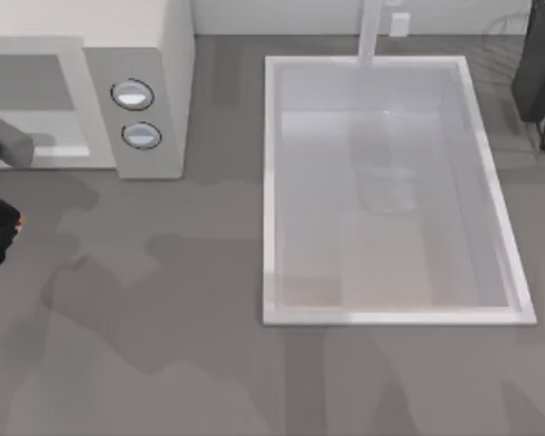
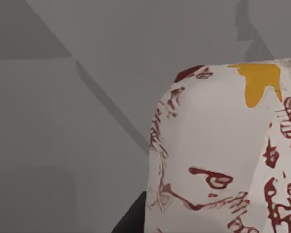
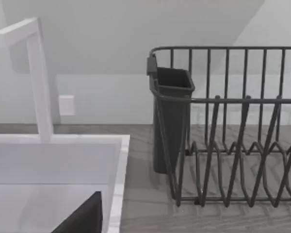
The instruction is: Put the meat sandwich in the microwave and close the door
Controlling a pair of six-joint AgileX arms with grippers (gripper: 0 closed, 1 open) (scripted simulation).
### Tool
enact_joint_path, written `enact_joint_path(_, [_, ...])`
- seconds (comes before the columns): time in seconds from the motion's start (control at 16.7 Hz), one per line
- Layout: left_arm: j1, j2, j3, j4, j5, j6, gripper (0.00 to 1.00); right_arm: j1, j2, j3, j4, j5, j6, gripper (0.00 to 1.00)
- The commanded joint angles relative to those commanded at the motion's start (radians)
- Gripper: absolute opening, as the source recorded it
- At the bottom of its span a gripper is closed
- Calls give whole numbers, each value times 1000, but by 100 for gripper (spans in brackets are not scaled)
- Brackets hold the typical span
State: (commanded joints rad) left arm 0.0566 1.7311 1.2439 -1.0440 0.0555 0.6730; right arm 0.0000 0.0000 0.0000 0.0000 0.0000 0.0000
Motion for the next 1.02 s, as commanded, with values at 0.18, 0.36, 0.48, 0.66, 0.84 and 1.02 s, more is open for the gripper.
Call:
enact_joint_path(0.18, [13,102,-40,111,22,-42,0,0,0,0,0,0,0,100])
enact_joint_path(0.36, [34,165,-43,308,50,-111,0,0,0,0,0,0,0,100])
enact_joint_path(0.48, [47,181,-56,460,67,-165,0,0,0,0,0,0,0,100])
enact_joint_path(0.66, [65,207,-101,749,87,-242,0,0,0,0,0,0,0,100])
enact_joint_path(0.84, [83,226,-110,1120,101,-290,0,0,0,0,0,0,0,100])
enact_joint_path(1.02, [99,276,-127,1455,121,-358,0,0,0,0,0,0,0,100])
